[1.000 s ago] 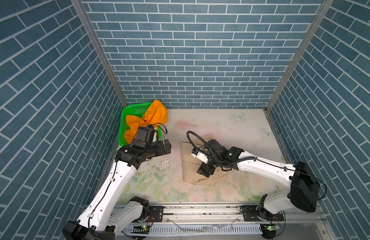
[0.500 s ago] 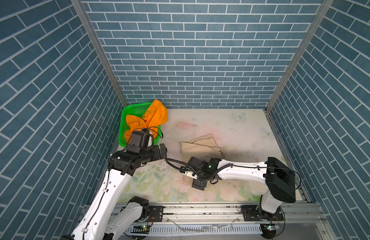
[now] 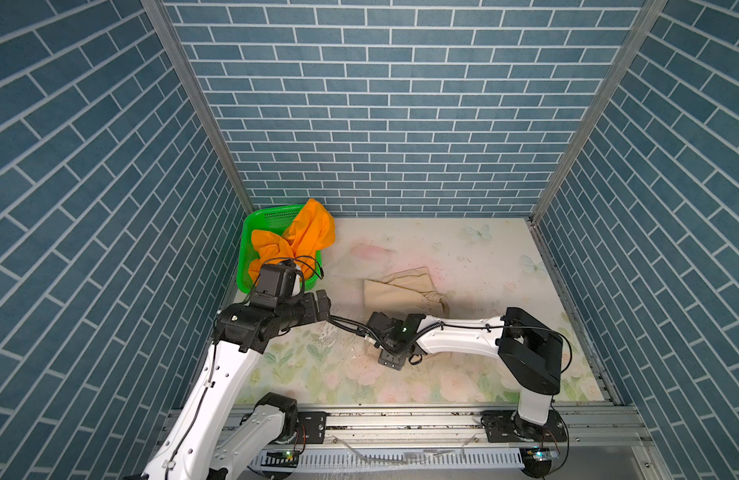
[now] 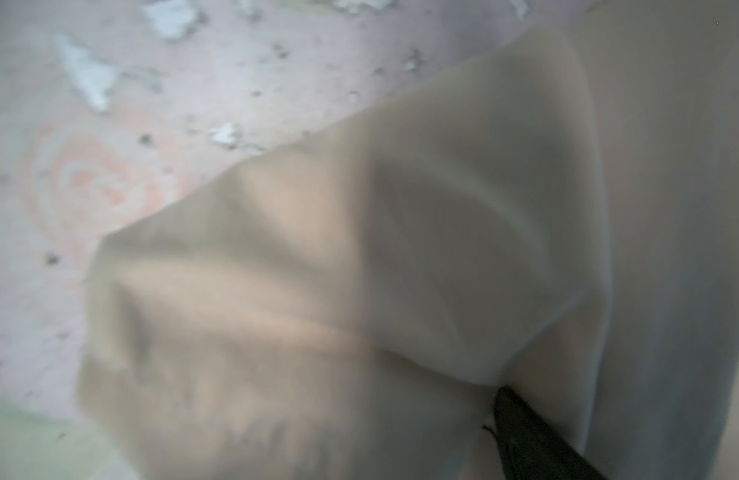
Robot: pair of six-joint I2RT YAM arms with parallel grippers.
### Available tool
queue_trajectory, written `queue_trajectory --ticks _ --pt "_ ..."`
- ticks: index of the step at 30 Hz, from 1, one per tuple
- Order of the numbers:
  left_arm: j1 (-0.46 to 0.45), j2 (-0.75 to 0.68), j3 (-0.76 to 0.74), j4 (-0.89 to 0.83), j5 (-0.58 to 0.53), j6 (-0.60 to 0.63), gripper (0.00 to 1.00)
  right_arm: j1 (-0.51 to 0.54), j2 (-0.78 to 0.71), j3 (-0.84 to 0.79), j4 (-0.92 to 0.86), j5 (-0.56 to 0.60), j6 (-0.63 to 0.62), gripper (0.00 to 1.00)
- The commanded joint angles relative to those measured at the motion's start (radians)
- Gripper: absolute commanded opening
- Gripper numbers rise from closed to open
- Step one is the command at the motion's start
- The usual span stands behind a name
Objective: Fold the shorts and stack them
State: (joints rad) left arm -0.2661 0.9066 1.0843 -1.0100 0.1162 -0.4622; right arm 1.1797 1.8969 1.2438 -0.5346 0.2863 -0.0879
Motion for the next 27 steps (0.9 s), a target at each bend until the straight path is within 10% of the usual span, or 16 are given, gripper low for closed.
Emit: queue_trajectory --ticks 1,27 --pt "0.016 -0.010 0.019 -0.031 -0.012 0.011 1.00 -0.068 0.088 0.094 -0.069 0.122 0.105 0.83" --pt "0.051 0.010 -0.001 -0.014 0.033 0.003 1.00 -0.720 0.579 0.891 -0.210 0.079 0.397 0.82"
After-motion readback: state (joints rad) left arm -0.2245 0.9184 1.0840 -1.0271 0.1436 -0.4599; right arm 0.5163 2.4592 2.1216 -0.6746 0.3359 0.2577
